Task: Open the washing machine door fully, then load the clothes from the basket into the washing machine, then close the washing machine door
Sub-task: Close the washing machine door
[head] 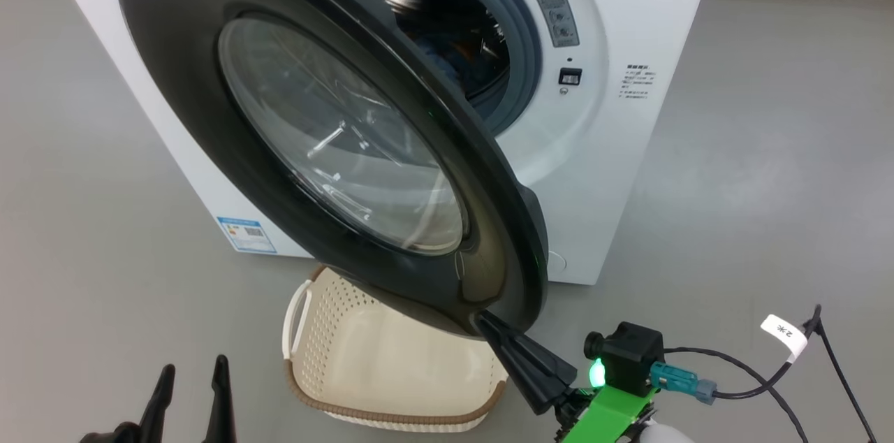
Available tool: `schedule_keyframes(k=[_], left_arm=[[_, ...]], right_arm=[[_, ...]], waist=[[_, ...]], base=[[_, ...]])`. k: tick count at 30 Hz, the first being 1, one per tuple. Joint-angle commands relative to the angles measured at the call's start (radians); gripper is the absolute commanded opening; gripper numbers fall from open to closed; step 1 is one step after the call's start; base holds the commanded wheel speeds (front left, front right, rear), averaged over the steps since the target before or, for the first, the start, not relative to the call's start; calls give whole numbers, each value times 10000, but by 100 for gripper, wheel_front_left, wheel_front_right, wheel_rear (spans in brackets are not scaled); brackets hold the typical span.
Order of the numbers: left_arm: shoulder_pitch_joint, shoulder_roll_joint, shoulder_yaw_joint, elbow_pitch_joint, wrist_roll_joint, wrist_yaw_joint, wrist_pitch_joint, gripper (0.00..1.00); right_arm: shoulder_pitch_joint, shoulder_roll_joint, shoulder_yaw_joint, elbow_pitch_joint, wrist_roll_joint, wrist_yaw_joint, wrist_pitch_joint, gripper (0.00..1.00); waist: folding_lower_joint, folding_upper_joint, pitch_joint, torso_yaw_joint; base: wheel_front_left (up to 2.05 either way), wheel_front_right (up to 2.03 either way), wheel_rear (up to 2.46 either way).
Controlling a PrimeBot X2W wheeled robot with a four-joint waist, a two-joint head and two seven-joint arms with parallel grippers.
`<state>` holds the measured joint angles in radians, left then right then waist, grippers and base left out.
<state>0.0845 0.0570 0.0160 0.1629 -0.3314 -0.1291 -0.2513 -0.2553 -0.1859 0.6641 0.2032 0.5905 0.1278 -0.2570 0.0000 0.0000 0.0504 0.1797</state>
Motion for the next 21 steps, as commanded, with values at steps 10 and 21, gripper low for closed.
schedule_keyframes(k=[10, 21], left_arm=[[-770, 27, 234, -167, -165, -15, -105, 100], [-976, -12, 205, -182, -192, -15, -105, 100]], right_arm=[[-494, -14, -91, 892, 239, 29, -48, 0], [-896, -76, -740, 1196, 179, 29, -48, 0]], waist=[[0, 0, 666, 223], [0, 0, 1035, 277]], base=[[0, 0, 0], [0, 0, 0]])
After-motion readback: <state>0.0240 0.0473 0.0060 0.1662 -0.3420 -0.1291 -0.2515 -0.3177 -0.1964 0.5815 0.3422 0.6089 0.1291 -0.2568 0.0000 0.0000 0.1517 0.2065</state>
